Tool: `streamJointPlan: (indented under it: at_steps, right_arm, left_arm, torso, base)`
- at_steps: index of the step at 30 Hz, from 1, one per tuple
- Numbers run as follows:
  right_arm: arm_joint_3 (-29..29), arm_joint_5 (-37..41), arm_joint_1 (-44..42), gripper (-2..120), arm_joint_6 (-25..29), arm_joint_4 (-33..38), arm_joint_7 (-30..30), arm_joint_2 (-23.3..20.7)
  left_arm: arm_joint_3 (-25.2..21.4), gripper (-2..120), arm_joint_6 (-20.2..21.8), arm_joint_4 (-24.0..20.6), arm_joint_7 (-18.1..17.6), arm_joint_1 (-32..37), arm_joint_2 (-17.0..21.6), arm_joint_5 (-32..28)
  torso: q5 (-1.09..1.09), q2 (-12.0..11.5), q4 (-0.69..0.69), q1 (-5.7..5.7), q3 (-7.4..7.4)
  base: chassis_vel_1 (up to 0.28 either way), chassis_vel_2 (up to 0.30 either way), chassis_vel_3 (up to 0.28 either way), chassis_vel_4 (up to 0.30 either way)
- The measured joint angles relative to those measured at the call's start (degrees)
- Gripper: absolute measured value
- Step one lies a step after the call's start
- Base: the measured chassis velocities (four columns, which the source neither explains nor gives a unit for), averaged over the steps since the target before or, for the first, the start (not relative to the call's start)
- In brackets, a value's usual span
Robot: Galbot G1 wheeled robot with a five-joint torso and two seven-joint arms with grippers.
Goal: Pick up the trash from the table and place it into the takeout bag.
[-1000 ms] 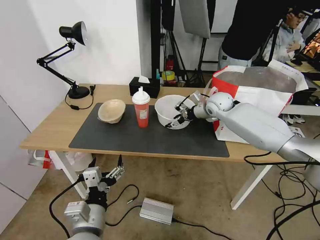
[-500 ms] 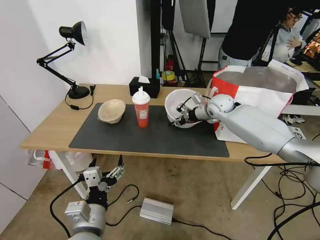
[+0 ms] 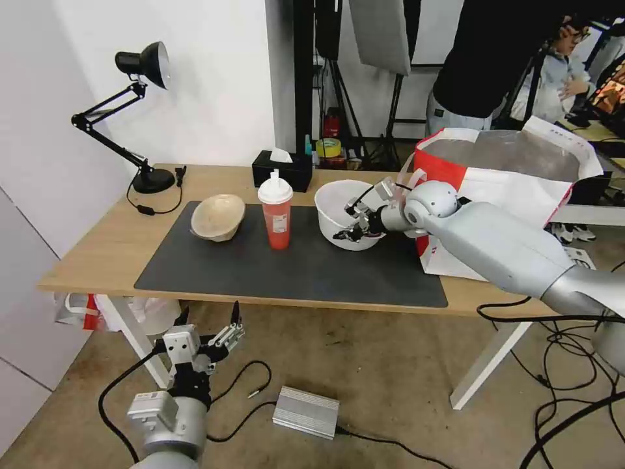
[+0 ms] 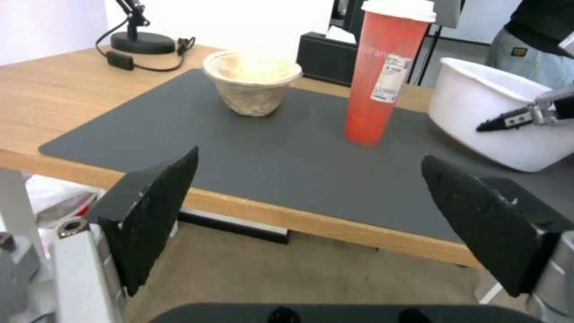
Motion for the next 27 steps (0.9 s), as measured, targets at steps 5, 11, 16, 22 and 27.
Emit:
streamJointPlan:
  at_steps: [5, 11, 16, 22, 27]
  right_arm:
    - [0.3, 0.4, 1.0, 0, 0.4, 0.2, -0.4, -0.5]
    - [0.4, 1.5, 1.9, 0, 0.6, 1.0, -0.5, -1.4]
    - [0.1, 1.7, 2.5, 0, 0.6, 1.8, -0.5, -2.0]
    - [0.0, 3.1, 4.0, 0, 0.8, 2.8, -0.4, -2.5]
    - [0.0, 4.1, 5.1, 0, 1.1, 3.3, -0.4, -2.9]
  left_arm:
    - [0.1, 100, 0.0, -0.1, 0.0, 0.1, -0.1, 0.0]
    - [0.1, 100, 0.0, -0.3, -0.1, 0.2, -0.2, 0.1]
    - [0.2, 100, 0.0, -0.3, -0.1, 0.4, -0.6, 0.3]
    - [0.0, 100, 0.0, -0.7, -0.1, 0.8, -0.5, 0.5]
    - [-0.2, 100, 0.0, -1.0, -0.1, 1.0, -0.3, 0.4]
  torso:
    - [0.00, 0.0, 0.00, 0.00, 0.00]
    - [0.00, 0.0, 0.00, 0.00, 0.00]
    - [0.00, 0.0, -0.01, 0.00, 0.00]
    - [-0.01, 0.0, 0.00, 0.00, 0.00]
    - [0.00, 0.0, -0.01, 0.00, 0.00]
  base:
    - [0.000, 0.000, 0.000, 0.000]
    - [0.000, 0.000, 0.000, 0.000]
    - [0.000, 0.000, 0.000, 0.000]
    - [0.000, 0.000, 0.000, 0.000]
    - [0.000, 0.000, 0.000, 0.000]
